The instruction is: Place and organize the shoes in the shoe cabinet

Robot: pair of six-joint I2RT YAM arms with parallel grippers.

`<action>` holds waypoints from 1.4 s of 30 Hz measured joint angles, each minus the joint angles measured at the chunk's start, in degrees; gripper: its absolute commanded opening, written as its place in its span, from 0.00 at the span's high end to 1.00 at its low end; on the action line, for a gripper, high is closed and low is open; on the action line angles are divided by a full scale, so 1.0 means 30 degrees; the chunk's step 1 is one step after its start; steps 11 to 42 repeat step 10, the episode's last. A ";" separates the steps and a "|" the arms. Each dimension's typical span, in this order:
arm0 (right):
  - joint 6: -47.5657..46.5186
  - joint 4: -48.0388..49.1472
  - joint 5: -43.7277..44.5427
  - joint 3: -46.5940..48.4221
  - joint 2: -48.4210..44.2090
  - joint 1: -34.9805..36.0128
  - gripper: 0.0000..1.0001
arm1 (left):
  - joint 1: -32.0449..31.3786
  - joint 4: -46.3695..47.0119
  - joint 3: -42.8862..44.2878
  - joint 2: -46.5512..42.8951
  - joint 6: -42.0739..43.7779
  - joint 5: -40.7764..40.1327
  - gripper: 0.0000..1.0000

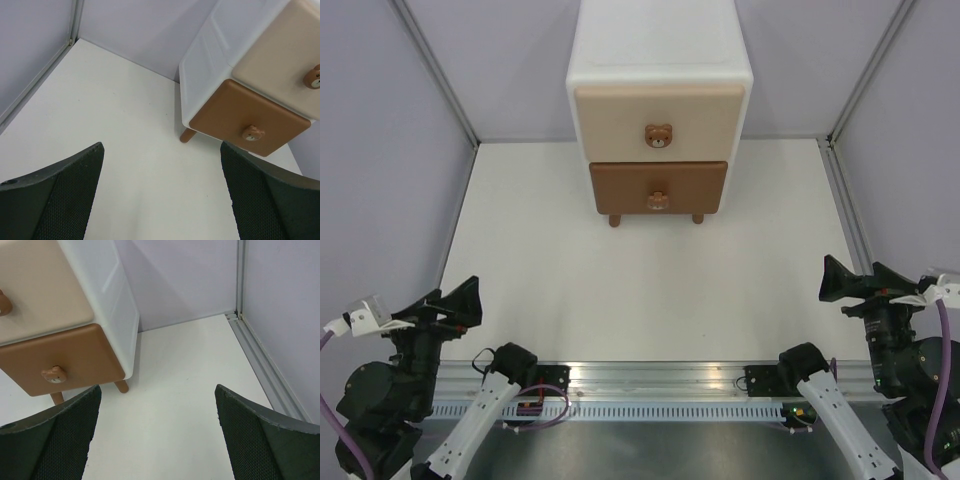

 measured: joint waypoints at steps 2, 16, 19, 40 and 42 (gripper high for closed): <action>0.0000 0.0007 0.0000 -0.0051 0.0000 0.0000 0.02 | 0.0000 -0.0044 -0.0007 0.0102 -0.0117 0.0000 0.00; -0.0044 0.0306 -0.0007 -0.0262 -0.0007 0.0000 0.02 | 0.0000 -0.0066 -0.0036 0.0670 -0.0204 0.0007 0.00; -0.0044 0.0306 -0.0007 -0.0262 -0.0007 0.0000 0.02 | 0.0000 -0.0066 -0.0036 0.0670 -0.0204 0.0007 0.00; -0.0044 0.0306 -0.0007 -0.0262 -0.0007 0.0000 0.02 | 0.0000 -0.0066 -0.0036 0.0670 -0.0204 0.0007 0.00; -0.0044 0.0306 -0.0007 -0.0262 -0.0007 0.0000 0.02 | 0.0000 -0.0066 -0.0036 0.0670 -0.0204 0.0007 0.00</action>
